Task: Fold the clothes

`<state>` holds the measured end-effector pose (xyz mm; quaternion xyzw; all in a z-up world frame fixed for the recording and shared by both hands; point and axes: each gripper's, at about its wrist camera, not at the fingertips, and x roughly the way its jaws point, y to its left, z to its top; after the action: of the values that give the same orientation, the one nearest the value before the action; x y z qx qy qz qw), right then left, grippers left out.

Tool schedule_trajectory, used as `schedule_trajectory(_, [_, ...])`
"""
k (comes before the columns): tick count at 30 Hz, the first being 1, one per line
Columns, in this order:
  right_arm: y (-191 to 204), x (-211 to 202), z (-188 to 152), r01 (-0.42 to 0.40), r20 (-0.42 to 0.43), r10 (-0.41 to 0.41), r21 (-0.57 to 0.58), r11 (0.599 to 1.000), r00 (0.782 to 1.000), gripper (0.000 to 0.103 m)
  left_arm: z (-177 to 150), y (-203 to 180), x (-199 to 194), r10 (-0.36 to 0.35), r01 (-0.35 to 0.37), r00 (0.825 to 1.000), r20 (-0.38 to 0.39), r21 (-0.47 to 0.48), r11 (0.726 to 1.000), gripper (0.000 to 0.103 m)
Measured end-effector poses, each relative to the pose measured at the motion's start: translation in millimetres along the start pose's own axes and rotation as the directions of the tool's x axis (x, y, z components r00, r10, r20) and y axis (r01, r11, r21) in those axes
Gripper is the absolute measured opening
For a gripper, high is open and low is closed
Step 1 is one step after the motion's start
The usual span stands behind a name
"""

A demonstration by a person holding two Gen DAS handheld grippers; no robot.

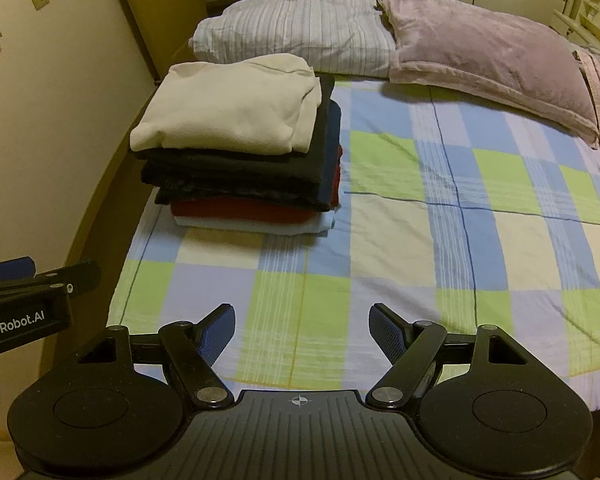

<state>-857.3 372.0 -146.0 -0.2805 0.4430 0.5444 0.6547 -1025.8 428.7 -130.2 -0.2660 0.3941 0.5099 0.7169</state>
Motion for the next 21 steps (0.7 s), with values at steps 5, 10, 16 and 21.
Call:
schedule_trajectory(5, [2, 6, 5, 0.000, -0.003, 0.000, -0.007, 1.000, 1.000, 0.077, 2, 3, 5, -0.001, 0.001, 1.000, 0.004, -0.012, 1.000, 0.072])
schedule_trajectory(10, [3, 11, 9, 0.001, -0.010, -0.001, -0.004, 1.000, 1.000, 0.077, 5, 8, 12, -0.001, 0.001, 1.000, 0.006, -0.016, 1.000, 0.072])
schedule_trajectory(16, [7, 16, 13, 0.003, -0.010, -0.003, -0.007, 1.000, 1.000, 0.077, 6, 11, 18, 0.007, -0.007, 1.000, 0.006, -0.003, 1.000, 0.073])
schedule_trajectory(21, [14, 21, 18, 0.002, -0.006, -0.002, -0.011, 1.000, 1.000, 0.077, 9, 17, 24, 0.009, -0.009, 1.000, 0.010, 0.004, 1.000, 0.073])
